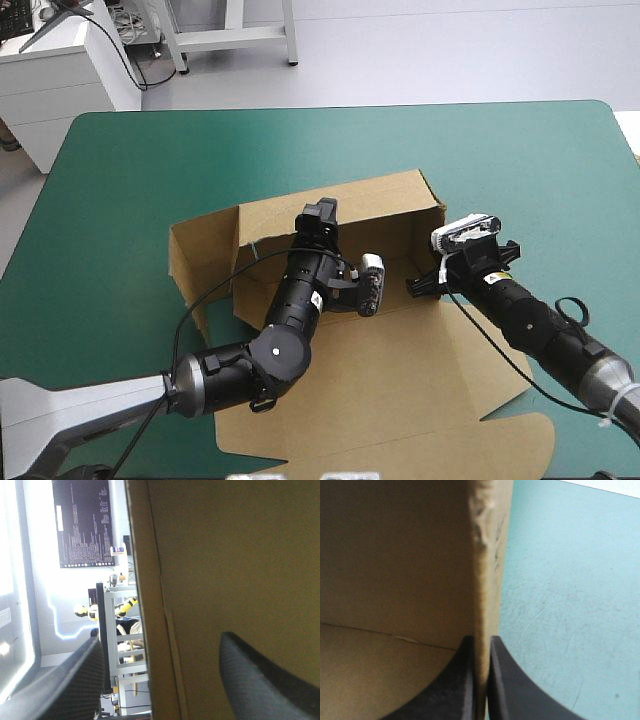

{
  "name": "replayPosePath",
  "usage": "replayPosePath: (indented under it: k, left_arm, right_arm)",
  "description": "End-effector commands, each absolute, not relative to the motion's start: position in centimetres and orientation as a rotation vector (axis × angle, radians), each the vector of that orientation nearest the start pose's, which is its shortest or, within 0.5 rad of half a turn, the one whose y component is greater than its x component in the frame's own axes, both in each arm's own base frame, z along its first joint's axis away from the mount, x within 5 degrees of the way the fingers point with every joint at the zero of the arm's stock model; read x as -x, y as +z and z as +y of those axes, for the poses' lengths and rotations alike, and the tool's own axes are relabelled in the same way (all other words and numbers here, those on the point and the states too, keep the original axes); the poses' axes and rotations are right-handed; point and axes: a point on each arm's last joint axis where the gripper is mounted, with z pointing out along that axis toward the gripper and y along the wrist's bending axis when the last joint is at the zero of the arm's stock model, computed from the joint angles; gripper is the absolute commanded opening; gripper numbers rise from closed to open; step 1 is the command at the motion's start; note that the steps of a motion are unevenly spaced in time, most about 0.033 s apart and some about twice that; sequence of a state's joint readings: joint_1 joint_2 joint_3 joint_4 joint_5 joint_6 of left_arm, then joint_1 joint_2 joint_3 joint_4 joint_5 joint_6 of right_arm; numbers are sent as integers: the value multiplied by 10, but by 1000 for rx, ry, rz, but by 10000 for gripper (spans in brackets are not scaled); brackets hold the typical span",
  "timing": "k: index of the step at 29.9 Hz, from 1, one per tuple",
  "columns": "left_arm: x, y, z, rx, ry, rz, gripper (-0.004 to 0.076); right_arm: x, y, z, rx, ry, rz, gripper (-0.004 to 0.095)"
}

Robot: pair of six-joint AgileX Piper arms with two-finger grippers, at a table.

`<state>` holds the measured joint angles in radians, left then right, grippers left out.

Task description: Fold the box

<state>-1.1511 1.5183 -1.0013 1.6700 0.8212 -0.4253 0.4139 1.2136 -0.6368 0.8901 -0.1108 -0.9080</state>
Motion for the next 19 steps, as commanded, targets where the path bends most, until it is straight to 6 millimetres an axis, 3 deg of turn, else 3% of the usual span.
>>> replayPosePath:
  k: [1, 11, 14, 17, 19]
  left_arm:
    - [-181, 327, -262, -1385, 896, 1115, 476]
    - [-169, 330, -264, -1349, 941, 1116, 463]
    - [-169, 329, -263, -1348, 941, 1133, 312]
    - [-168, 325, -263, -1419, 965, 1123, -13]
    - [-168, 322, -265, -1570, 1002, 1071, 19]
  right_arm:
    - [-250, 288, 90, 273, 79, 1834, -15]
    - [-278, 301, 93, 192, 5, 1758, -15]
    - [-280, 301, 93, 186, -1, 1757, -15]
    - [-281, 298, 93, 184, -2, 1766, -15]
    - [-281, 297, 93, 160, 11, 1776, -15]
